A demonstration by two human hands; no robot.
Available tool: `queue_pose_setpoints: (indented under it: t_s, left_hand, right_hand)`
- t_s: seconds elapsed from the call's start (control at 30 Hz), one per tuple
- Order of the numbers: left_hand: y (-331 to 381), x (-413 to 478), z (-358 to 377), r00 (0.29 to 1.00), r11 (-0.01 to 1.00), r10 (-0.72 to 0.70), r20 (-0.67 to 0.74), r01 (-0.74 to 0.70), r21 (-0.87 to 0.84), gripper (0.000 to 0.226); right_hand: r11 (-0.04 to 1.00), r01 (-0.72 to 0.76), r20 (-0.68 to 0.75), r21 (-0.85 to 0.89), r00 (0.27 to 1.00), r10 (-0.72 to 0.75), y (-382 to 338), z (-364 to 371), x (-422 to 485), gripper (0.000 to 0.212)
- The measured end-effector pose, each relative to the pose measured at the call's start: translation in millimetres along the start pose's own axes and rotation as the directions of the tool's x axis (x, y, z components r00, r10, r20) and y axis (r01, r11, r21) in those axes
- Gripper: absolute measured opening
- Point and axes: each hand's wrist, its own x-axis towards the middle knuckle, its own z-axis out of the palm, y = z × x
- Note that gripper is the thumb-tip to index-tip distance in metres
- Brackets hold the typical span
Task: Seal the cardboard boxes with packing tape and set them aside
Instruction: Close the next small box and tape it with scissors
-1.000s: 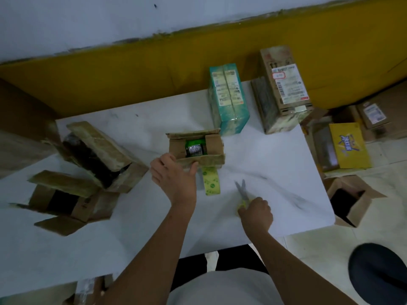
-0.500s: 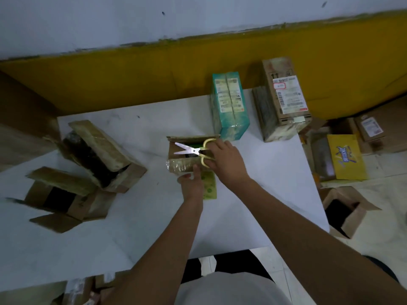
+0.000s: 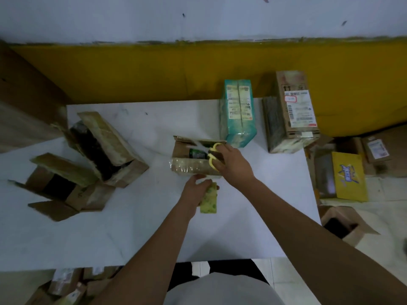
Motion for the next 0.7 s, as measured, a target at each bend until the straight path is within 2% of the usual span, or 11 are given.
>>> queue_pose_setpoints:
  t_s: [0.07, 0.1, 0.17, 0.2, 0.27, 0.33, 0.4, 0.5, 0.7]
  left_hand:
    - [1.4, 0.3, -0.8, 1.000, 0.999, -0.007, 0.015, 0.007, -0.035, 0.035]
    - [2.0, 1.2, -1.2, 1.000, 0.999, -0.004, 0.021, 0.004, -0.041, 0.036]
    - [4.5, 0.4, -1.4, 0.999, 1.000, 0.000, 0.033, 0.001, -0.023, 0.036]
    - [6.1, 0.3, -1.6, 0.999, 1.000, 0.004, 0.041, -0.003, -0.026, 0.036]
    - [8.8, 0.0, -2.9, 0.999, 0.999, 0.003, 0.049, -0.002, -0.034, 0.036]
    - [10.9, -1.2, -4.9, 0.999, 1.000, -0.002, 0.051, 0.003, -0.023, 0.036]
    - [11.2, -1.8, -6.5, 0.998, 1.000, 0.004, 0.056, -0.005, 0.011, 0.036]
    - [13.9, -3.5, -8.0, 0.998, 0.998, 0.017, 0.061, -0.020, 0.062, 0.033]
    - [16.9, 0.2, -16.7, 0.997, 0.994, 0.017, 0.076, -0.025, 0.107, 0.037]
  right_hand:
    - [0.995, -0.066, 0.002, 0.080, 0.998, 0.066, 0.1, -21.4, -10.8, 0.038]
    - [0.994, -0.093, 0.051, 0.064, 0.995, 0.090, 1.8, -34.5, -20.6, 0.035]
    - [0.991, -0.130, 0.236, 0.001, 0.963, 0.126, 9.0, -60.8, -45.4, 0.034]
    - [0.987, -0.159, 0.341, -0.011, 0.928, 0.154, 12.1, -73.0, -57.2, 0.036]
    - [0.956, -0.290, 0.533, -0.049, 0.802, 0.271, 15.1, -91.3, -73.6, 0.037]
    - [0.914, -0.384, 0.633, -0.133, 0.677, 0.376, 17.8, -94.4, -74.4, 0.041]
    - [0.893, -0.411, 0.657, -0.183, 0.625, 0.422, 17.1, -84.3, -63.9, 0.048]
    - [0.891, -0.412, 0.676, -0.191, 0.603, 0.424, 7.4, -65.7, -39.9, 0.058]
    - [0.861, -0.478, 0.695, -0.177, 0.559, 0.453, 5.3, -45.6, -13.0, 0.064]
